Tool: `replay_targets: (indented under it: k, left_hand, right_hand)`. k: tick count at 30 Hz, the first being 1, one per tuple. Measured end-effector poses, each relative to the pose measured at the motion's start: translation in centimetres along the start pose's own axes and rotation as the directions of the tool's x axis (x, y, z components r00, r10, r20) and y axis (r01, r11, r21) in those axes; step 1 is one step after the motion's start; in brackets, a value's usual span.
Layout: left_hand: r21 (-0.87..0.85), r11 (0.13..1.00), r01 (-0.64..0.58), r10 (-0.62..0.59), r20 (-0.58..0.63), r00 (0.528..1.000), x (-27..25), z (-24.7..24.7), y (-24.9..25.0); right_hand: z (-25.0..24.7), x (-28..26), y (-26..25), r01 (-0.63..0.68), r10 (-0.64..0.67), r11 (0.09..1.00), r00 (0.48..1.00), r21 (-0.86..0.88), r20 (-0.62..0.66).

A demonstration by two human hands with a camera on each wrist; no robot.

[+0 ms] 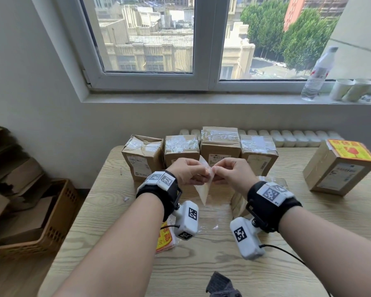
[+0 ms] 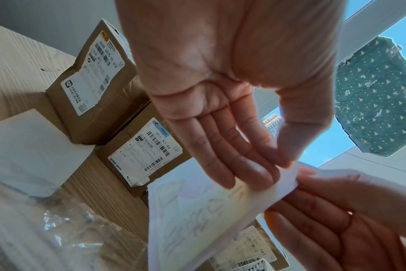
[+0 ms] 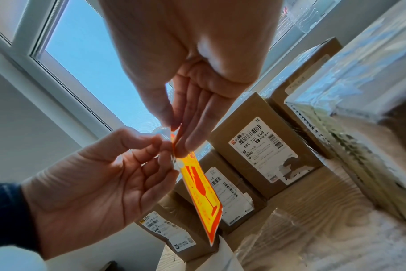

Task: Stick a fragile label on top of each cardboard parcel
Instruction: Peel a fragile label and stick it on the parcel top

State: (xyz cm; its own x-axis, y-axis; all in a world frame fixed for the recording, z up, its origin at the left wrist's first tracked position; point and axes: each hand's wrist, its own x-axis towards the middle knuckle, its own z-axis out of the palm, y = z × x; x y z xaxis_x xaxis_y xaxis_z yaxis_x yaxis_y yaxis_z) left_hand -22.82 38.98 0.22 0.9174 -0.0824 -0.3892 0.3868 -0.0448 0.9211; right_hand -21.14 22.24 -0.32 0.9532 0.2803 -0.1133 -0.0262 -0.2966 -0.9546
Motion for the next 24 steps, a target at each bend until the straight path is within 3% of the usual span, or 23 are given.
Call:
replay_targets:
  k: [3,6,14,16,19,24]
  left_hand:
    - [-0.096,0.995,0.001,-0.008,-0.069,0.998,0.3,-0.1,0.1]
    - [-0.178,0.984,-0.003,-0.032,-0.192,0.981,0.7,-0.3,0.1]
    - [0.011,0.998,-0.058,0.059,-0.243,0.968,1.1,-0.7,-0.7]
    - [0.034,0.999,-0.036,0.043,-0.232,0.972,0.9,-0.7,-0.7]
    - [0.119,0.993,0.008,0.022,-0.251,0.968,0.7,-1.2,-1.2]
    - [0.263,0.956,0.130,-0.041,-0.319,0.947,0.9,-3.8,-3.3]
  right_hand:
    - [-0.1,0.2,0.3,-0.043,0.045,0.997,0.998,0.059,-0.039]
    - [-0.6,0.4,0.7,-0.054,0.052,0.999,0.993,-0.008,-0.101]
    - [0.0,0.3,0.6,-0.035,0.034,0.996,0.999,-0.079,-0.016]
    - [0.0,0.3,0.7,-0.048,0.047,0.996,0.999,-0.073,-0.009]
    - [-0.1,0.2,1.1,-0.016,0.017,0.975,1.000,-0.220,0.004]
    - [-0.3,0.5,1.4,0.006,-0.052,0.924,0.993,-0.382,-0.110]
